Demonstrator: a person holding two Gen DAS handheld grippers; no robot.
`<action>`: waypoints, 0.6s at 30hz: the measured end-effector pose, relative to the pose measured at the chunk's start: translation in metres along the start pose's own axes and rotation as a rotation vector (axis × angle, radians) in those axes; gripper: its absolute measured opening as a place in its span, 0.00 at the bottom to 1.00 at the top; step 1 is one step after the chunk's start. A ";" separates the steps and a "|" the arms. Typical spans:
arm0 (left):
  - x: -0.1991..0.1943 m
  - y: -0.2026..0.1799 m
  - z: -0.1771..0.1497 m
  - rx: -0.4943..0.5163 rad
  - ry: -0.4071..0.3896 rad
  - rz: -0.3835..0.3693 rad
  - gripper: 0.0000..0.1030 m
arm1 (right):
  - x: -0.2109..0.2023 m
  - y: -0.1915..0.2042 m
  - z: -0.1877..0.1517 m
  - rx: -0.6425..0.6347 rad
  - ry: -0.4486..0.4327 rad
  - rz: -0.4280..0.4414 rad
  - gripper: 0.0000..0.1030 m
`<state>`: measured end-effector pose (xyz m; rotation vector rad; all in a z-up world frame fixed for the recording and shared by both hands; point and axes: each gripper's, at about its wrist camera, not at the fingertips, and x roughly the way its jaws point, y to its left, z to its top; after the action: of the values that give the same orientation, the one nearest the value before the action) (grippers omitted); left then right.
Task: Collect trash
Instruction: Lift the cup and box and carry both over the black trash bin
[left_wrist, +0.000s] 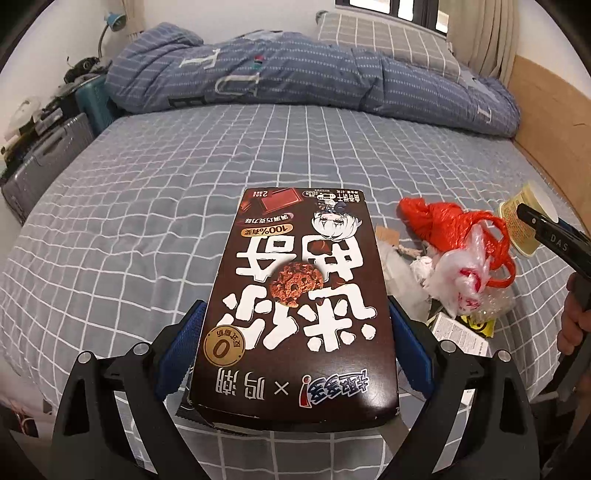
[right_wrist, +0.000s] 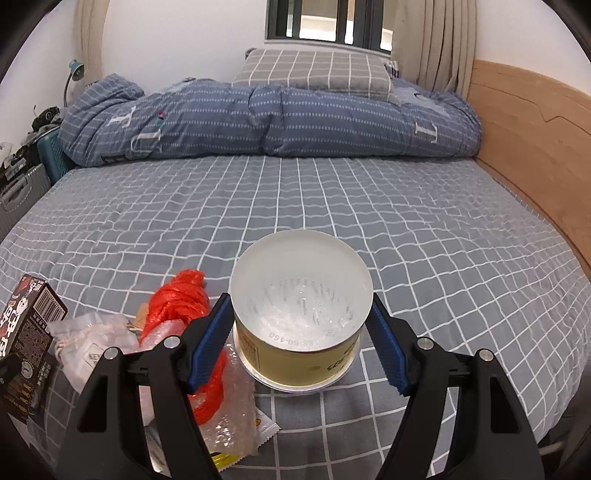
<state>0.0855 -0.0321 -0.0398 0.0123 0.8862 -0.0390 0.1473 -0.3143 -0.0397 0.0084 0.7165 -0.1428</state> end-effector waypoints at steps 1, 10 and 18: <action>-0.003 -0.001 0.000 -0.001 -0.004 0.000 0.88 | -0.005 0.001 0.001 -0.003 -0.009 0.000 0.67; -0.024 -0.006 -0.004 0.008 -0.041 -0.010 0.88 | -0.042 0.007 0.004 -0.008 -0.056 0.011 0.67; -0.041 -0.007 -0.009 0.012 -0.068 -0.027 0.88 | -0.073 0.014 -0.007 -0.010 -0.069 0.028 0.67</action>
<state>0.0529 -0.0376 -0.0137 0.0097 0.8186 -0.0697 0.0902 -0.2909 0.0017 0.0042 0.6476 -0.1123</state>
